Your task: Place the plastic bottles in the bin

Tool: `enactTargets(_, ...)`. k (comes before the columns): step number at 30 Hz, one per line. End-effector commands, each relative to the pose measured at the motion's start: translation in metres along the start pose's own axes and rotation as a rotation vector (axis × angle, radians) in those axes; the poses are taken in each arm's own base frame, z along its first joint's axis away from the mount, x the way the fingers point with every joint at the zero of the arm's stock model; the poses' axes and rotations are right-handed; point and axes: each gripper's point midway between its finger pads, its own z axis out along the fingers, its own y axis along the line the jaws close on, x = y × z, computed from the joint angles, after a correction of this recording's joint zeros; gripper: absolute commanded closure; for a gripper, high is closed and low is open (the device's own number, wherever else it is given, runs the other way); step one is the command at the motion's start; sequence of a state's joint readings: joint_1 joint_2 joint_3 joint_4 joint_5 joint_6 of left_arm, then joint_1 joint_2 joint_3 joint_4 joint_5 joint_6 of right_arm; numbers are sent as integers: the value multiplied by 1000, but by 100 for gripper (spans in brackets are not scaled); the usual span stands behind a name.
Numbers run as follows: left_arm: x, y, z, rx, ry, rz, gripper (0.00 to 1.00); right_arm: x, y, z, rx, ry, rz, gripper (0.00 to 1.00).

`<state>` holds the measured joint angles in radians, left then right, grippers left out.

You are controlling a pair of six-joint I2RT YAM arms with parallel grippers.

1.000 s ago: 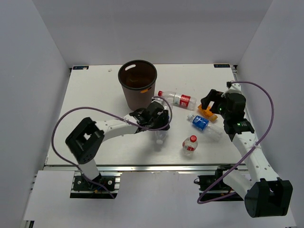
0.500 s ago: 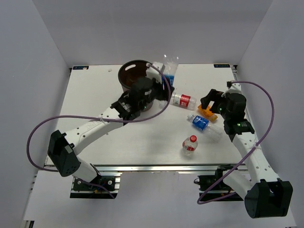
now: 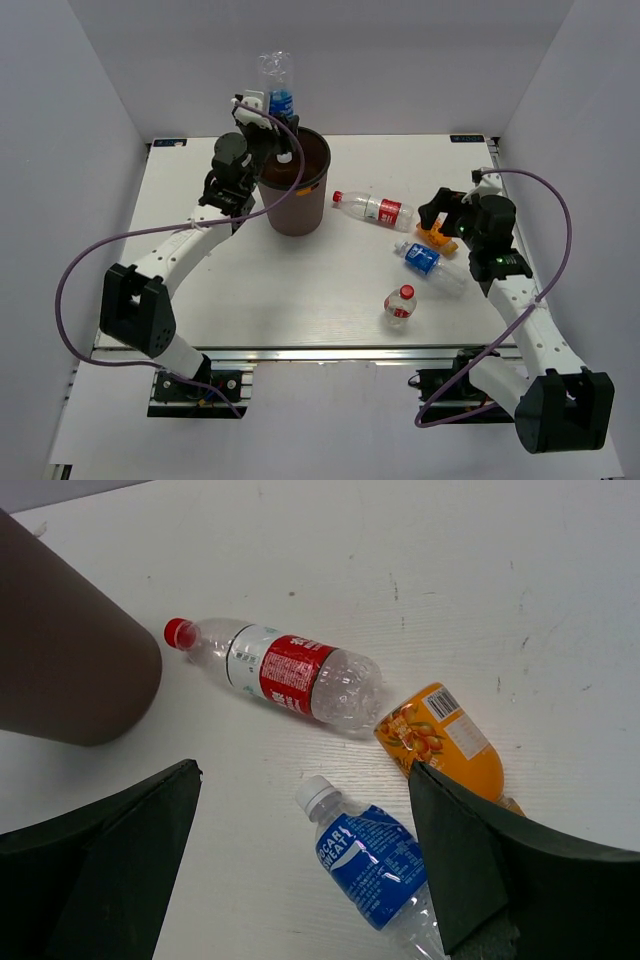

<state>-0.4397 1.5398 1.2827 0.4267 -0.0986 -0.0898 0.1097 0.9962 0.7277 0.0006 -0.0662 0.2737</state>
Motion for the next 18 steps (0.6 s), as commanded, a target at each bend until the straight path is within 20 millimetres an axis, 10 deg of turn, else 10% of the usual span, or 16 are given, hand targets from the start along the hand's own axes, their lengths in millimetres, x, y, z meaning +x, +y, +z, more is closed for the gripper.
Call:
enactTargets(1,-22,1,4,73,-147,21,29,-10,10,4,-69,-52,-63,11)
enactTargets(9,6,4,-25,84,-112,28,2,-4,41,4,-296,9,-275,11)
enactTargets(18,5,14,-23,11,-47,-13,2,10,46,18,-374,97,-409,11)
